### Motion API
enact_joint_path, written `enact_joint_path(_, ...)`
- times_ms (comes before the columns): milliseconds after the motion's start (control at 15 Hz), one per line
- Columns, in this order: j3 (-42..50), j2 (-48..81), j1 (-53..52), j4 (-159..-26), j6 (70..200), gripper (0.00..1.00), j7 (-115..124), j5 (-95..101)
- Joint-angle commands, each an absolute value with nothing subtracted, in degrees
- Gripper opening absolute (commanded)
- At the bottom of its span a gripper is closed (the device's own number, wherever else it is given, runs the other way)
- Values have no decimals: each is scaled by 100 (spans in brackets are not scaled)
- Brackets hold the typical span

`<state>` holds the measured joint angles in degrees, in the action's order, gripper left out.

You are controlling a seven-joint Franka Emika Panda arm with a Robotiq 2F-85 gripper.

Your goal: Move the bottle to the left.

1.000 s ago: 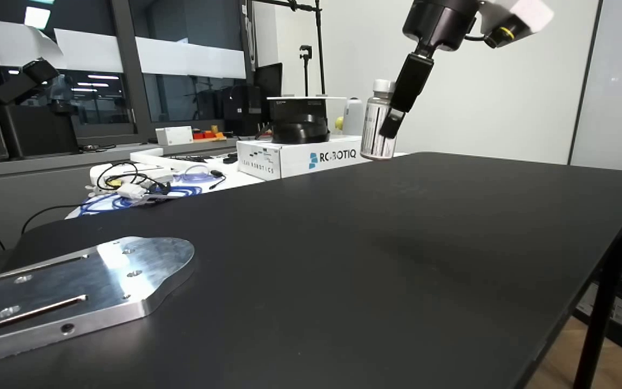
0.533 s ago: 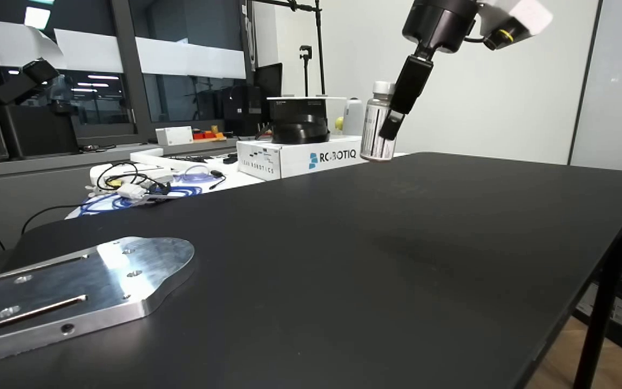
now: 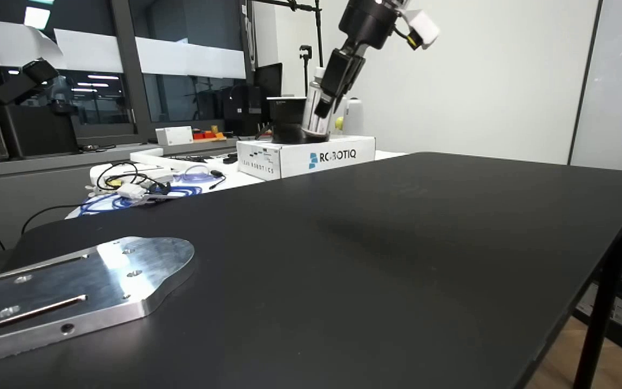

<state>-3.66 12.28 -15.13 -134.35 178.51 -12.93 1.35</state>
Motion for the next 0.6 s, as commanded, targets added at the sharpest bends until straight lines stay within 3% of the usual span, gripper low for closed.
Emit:
enact_joint_path(0,-788,2209,-1336,-11959,17412,29,-1138,376)
enact_joint_path(533,-1444,3774,-1848,-9859,16201,29,-1285,660)
